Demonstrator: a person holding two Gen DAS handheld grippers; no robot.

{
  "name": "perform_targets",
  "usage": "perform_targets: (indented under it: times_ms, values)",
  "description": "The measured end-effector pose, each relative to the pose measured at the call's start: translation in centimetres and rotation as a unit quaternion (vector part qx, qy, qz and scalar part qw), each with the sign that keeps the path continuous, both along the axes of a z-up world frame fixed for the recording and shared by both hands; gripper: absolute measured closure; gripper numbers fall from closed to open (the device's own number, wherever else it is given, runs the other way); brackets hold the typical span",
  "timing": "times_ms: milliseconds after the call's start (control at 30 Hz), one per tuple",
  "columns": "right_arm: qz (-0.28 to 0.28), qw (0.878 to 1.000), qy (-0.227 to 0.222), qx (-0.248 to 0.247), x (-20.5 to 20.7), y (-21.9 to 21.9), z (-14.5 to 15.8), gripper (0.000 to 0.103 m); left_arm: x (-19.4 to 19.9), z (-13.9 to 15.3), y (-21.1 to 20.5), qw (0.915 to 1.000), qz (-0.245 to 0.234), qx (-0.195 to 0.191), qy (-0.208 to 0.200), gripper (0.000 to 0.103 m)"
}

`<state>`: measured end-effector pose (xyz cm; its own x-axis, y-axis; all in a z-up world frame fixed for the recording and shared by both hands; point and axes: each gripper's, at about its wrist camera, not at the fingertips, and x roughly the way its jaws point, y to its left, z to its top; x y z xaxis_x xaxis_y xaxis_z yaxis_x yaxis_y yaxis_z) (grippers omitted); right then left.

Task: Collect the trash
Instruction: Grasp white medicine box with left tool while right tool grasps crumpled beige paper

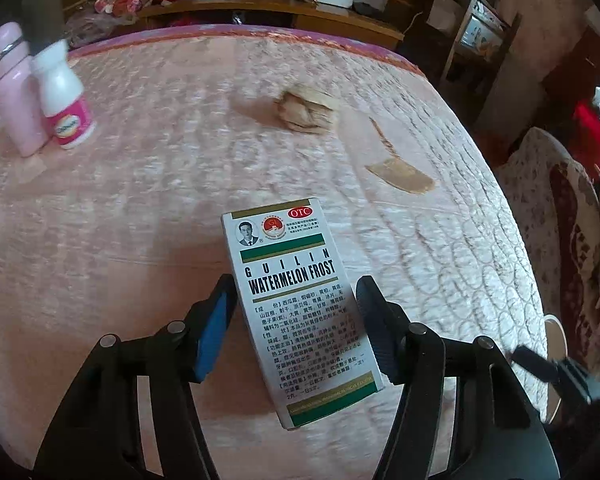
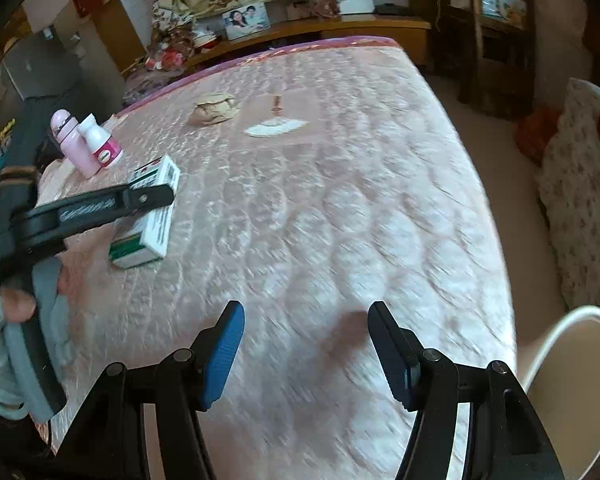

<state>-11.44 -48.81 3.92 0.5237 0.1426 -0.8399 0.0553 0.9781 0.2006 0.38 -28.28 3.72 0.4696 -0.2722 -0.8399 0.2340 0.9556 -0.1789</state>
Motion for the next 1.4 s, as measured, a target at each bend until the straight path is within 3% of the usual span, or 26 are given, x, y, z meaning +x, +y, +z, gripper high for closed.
perform_targets:
  times_ms: [267,567,733,1167,1233,1267,1300,1400]
  values:
    - [0.021,1.000,-0.014,-0.015,5.1,3.8,0.1,0.041,0.7,1.5,3.7,0.9999,0.006,-0.001,-0.015,0.044]
    - [0.033,0.999,-0.021,-0.024,10.9,6.8,0.0,0.041,3.3,1.1,6.6,0.9997,0.015,-0.013,-0.016,0.044]
    - [0.036,0.999,-0.023,-0.022,14.8,7.6,-0.1,0.036,6.2,1.1,6.6,0.9995,0.014,-0.022,-0.018,0.045]
    - [0.038,0.999,-0.034,-0.012,24.5,8.4,0.4,0.035,10.7,0.7,7.1,0.9996,0.017,-0.002,-0.024,0.045]
    - [0.036,0.999,-0.032,-0.005,25.5,8.4,-0.1,0.042,11.0,0.4,7.3,0.9996,0.020,-0.001,-0.020,0.045]
    - [0.038,0.999,-0.031,0.004,25.8,8.4,-0.3,0.063,11.1,0.3,7.4,0.9996,0.022,-0.001,-0.020,0.045]
    - [0.041,0.999,-0.028,0.012,26.0,8.4,-0.5,0.071,11.0,0.3,7.5,0.9996,0.022,-0.001,-0.020,0.045]
    - [0.052,0.998,-0.036,0.021,25.3,8.5,-0.3,0.076,10.6,0.3,7.5,0.9996,0.022,-0.002,-0.020,0.045]
